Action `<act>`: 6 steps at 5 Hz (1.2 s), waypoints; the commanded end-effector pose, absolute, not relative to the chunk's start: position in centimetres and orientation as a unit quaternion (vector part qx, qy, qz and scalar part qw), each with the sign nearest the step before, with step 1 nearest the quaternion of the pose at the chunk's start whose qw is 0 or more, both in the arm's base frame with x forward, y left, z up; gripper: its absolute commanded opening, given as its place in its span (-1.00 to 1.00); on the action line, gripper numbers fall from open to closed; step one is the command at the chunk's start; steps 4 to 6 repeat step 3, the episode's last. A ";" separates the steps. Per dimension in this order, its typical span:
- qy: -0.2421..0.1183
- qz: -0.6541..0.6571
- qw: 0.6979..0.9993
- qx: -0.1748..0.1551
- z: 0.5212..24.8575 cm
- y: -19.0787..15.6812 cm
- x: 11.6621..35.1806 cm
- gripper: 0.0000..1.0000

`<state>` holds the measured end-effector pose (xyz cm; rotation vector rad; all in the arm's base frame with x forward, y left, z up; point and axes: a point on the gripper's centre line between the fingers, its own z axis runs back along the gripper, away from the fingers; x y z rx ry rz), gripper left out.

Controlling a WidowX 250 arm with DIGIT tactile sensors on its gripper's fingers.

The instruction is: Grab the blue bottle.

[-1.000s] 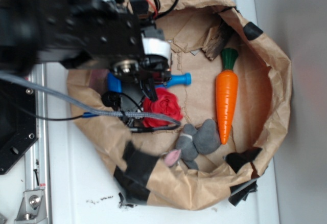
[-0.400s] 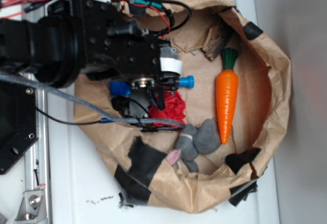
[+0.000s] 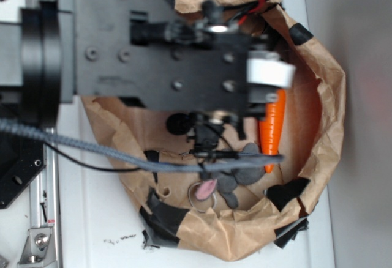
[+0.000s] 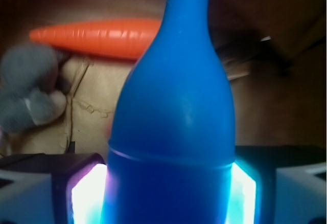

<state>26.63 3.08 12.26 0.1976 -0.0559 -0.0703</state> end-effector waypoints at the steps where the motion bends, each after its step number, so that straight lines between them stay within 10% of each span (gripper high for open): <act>1: -0.001 0.085 0.990 0.113 12.0 2.0 27.5 -1.00; 6: -0.016 0.140 0.986 0.092 11.7 1.6 26.6 -1.00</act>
